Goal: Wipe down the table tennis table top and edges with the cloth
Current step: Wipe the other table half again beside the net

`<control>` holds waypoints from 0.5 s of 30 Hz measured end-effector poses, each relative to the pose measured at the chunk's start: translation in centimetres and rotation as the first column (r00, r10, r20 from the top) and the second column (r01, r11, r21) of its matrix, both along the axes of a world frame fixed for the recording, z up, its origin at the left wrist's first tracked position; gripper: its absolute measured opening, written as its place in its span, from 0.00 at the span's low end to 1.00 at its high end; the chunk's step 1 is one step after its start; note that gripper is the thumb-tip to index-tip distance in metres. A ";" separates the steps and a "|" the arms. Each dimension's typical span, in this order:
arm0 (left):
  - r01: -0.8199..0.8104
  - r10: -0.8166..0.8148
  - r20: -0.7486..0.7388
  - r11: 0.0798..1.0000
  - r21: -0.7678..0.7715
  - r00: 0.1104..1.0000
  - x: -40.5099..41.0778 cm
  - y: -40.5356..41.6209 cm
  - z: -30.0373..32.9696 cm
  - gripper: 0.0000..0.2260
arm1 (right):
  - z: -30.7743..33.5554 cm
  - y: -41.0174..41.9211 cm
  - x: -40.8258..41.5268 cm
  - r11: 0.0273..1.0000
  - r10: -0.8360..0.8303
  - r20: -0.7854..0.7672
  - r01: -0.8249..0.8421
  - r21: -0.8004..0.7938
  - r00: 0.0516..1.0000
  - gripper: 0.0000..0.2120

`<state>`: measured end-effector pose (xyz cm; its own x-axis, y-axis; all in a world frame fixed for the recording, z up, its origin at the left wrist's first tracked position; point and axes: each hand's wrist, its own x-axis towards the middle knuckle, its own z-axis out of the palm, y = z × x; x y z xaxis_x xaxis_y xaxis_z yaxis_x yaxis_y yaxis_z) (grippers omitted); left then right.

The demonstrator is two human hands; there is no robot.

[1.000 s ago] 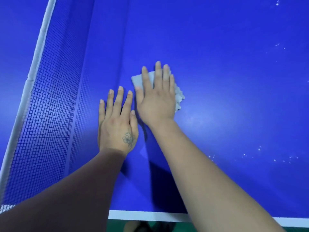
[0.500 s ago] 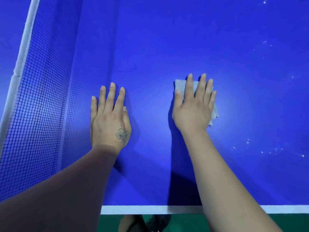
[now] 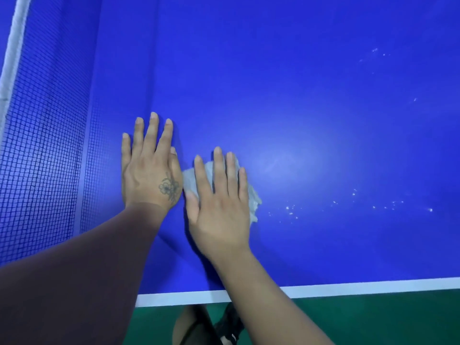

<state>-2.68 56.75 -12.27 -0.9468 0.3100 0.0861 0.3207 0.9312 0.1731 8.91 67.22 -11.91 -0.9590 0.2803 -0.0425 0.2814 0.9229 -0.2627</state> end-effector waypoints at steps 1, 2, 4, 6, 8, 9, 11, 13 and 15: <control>0.003 -0.003 0.001 1.000 0.001 1.000 0.0 0.0 0.0 0.26 | 0.1 0.5 1.8 0.999 0.033 0.013 -0.033 0.005 0.999 0.29; 0.002 -0.002 0.001 1.000 0.004 1.000 0.0 0.0 0.1 0.25 | 0.2 1.3 3.4 0.999 0.053 0.020 -0.054 0.006 0.998 0.28; -0.003 0.003 0.003 1.000 0.007 1.000 0.0 0.0 0.1 0.26 | 0.4 3.8 5.6 0.999 0.026 0.029 -0.027 0.018 0.999 0.28; -0.004 0.004 0.009 1.000 0.004 1.000 0.0 0.0 0.1 0.26 | 0.4 6.8 6.3 0.996 -0.062 0.056 0.059 0.061 0.996 0.28; -0.006 0.006 0.008 1.000 0.004 1.000 0.0 0.0 0.0 0.26 | 0.2 9.5 5.6 0.983 -0.160 0.062 0.153 0.104 0.985 0.28; -0.008 0.008 0.004 1.000 0.008 1.000 0.0 0.0 0.0 0.26 | 0.1 10.6 4.7 0.974 -0.202 0.055 0.195 0.116 0.978 0.28; -0.007 0.007 -0.009 1.000 0.019 1.000 0.1 0.0 0.0 0.25 | -0.1 11.6 1.8 0.956 -0.274 0.032 0.268 0.121 0.961 0.29; -0.004 0.004 -0.018 1.000 0.020 1.000 0.1 0.0 0.1 0.25 | -0.4 11.4 -1.7 0.945 -0.312 0.010 0.310 0.105 0.950 0.30; -0.004 0.004 -0.023 1.000 0.018 1.000 0.2 0.0 0.0 0.26 | -0.6 10.0 -4.5 0.952 -0.295 -0.008 0.294 0.082 0.956 0.31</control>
